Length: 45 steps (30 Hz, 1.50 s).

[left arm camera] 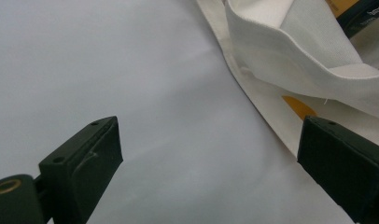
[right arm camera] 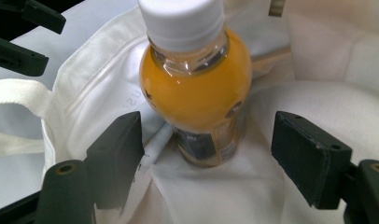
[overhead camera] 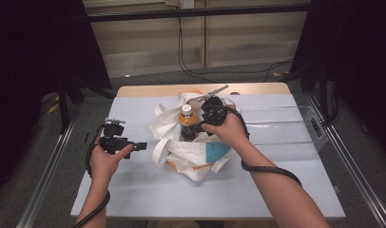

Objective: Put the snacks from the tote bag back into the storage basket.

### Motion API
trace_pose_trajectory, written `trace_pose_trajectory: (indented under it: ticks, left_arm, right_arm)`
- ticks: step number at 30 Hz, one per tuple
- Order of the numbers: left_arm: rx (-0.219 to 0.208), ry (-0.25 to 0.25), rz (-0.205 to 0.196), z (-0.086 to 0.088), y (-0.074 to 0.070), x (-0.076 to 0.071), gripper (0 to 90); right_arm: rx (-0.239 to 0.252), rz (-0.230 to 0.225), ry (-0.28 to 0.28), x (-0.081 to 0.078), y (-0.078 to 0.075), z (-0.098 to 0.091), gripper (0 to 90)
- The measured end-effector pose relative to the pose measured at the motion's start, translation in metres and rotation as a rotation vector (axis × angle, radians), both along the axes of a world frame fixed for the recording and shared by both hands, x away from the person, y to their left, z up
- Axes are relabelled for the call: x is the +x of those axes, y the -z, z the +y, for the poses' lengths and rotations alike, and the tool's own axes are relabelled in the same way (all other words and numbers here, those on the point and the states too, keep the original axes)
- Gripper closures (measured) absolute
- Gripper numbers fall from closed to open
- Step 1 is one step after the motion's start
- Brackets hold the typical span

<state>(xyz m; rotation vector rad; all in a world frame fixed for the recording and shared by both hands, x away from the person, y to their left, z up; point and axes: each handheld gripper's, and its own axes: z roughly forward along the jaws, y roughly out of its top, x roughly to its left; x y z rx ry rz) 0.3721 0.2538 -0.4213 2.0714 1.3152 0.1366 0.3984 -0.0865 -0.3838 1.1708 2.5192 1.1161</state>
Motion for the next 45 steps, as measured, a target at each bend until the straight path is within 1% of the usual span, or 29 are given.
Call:
trace_pose_trajectory:
  ticks: [2,4,5,8,9,12,13,14,15,17,19,20,22,23,25,26,27,28,29,31,33,35,37,38,39,40,41,45]
  left_arm:
    - [-0.009,-0.004,0.000,0.000,0.000,0.000,6.2]
    - [-0.003,0.001,-0.001,0.002,0.000,0.000,6.2]
    - [-0.015,-0.013,0.002,0.001,0.001,0.000,6.2]
    - [-0.011,-0.007,0.006,0.004,0.002,0.000,6.2]
    - [-0.004,-0.006,0.003,0.005,0.001,0.000,6.2]
    - [-0.010,-0.008,0.004,0.006,0.001,0.000,6.2]
    - [-0.016,-0.016,0.003,0.006,0.001,0.000,6.2]
    - [-0.007,-0.001,0.007,0.007,0.001,0.000,6.2]
    - [-0.011,-0.007,0.006,0.008,0.001,0.000,6.2]
    - [-0.009,-0.010,0.003,0.008,0.001,0.000,6.2]
    - [-0.020,-0.026,-0.004,0.008,0.001,0.000,6.2]
    - [-0.019,-0.024,-0.004,0.008,0.001,0.000,6.2]
    - [-0.024,-0.021,-0.002,0.008,0.000,-0.001,6.2]
    - [-0.020,-0.017,-0.004,0.008,0.000,-0.001,6.2]
    - [-0.024,-0.022,-0.007,0.008,-0.001,-0.001,6.2]
    - [-0.015,-0.007,-0.005,0.009,-0.002,-0.001,6.2]
    - [-0.019,-0.010,-0.006,0.008,-0.003,-0.001,6.2]
    - [-0.031,-0.023,-0.012,0.007,-0.003,-0.002,6.2]
    - [-0.027,-0.021,-0.016,0.007,-0.003,-0.002,6.2]
    - [-0.023,-0.013,-0.017,0.007,-0.003,-0.002,6.2]
    - [-0.019,-0.009,-0.013,0.008,-0.003,-0.002,6.2]
    - [-0.022,-0.012,-0.010,0.008,-0.003,-0.002,6.2]
    - [-0.013,-0.004,-0.009,0.008,-0.002,-0.002,6.2]
    - [-0.017,-0.005,-0.008,0.008,-0.002,-0.002,6.2]
    - [-0.027,-0.017,-0.011,0.006,-0.002,-0.002,6.2]
    - [-0.027,-0.016,-0.011,0.006,-0.002,-0.002,6.2]
    - [-0.018,-0.003,-0.009,0.007,-0.002,-0.002,6.2]
    - [-0.015,-0.013,-0.014,0.009,-0.002,-0.003,6.2]
  right_arm:
    - [-0.001,0.000,-0.004,0.001,0.000,0.002,24.9]
    - [-0.006,0.003,-0.005,0.003,0.000,0.004,24.9]
    - [-0.005,0.003,-0.004,0.003,0.000,0.005,24.9]
    - [-0.007,0.008,-0.007,0.006,-0.001,0.009,24.9]
    - [-0.005,0.002,-0.013,0.007,0.000,0.010,24.9]
    - [-0.009,0.005,-0.019,0.009,0.000,0.015,24.8]
    - [-0.008,0.003,-0.020,0.010,0.000,0.017,24.6]
    - [-0.005,0.008,-0.020,0.011,0.000,0.018,24.4]
    - [0.003,0.001,-0.023,0.012,0.001,0.019,24.4]
    - [0.007,0.005,-0.023,0.014,0.001,0.021,23.8]
    - [0.005,0.002,-0.023,0.015,0.002,0.023,23.8]
    - [0.002,0.009,-0.018,0.015,0.003,0.024,23.9]
    - [0.001,0.007,-0.021,0.018,0.005,0.025,24.3]
    - [0.001,0.007,-0.018,0.018,0.006,0.026,24.4]
    - [-0.002,0.005,-0.017,0.020,0.007,0.027,24.9]
    - [0.000,0.008,-0.014,0.020,0.008,0.028,25.0]
    - [-0.003,0.009,-0.012,0.020,0.009,0.029,25.4]
    - [-0.008,0.001,-0.013,0.021,0.009,0.030,25.9]
    - [-0.013,0.002,-0.011,0.020,0.009,0.031,26.4]
    - [-0.022,-0.012,-0.012,0.021,0.010,0.032,27.6]
    - [-0.020,-0.014,-0.007,0.021,0.010,0.032,28.5]
    - [-0.018,-0.005,-0.001,0.021,0.010,0.032,28.8]
    - [-0.022,-0.015,-0.005,0.020,0.010,0.032,29.2]
    - [-0.022,-0.015,0.000,0.020,0.010,0.033,29.3]
    - [-0.025,-0.020,-0.002,0.020,0.010,0.033,29.5]
    - [-0.029,-0.019,-0.001,0.019,0.010,0.034,29.6]
    - [-0.031,-0.014,0.005,0.019,0.009,0.034,29.6]
    - [-0.033,-0.005,0.019,0.019,0.008,0.034,29.9]
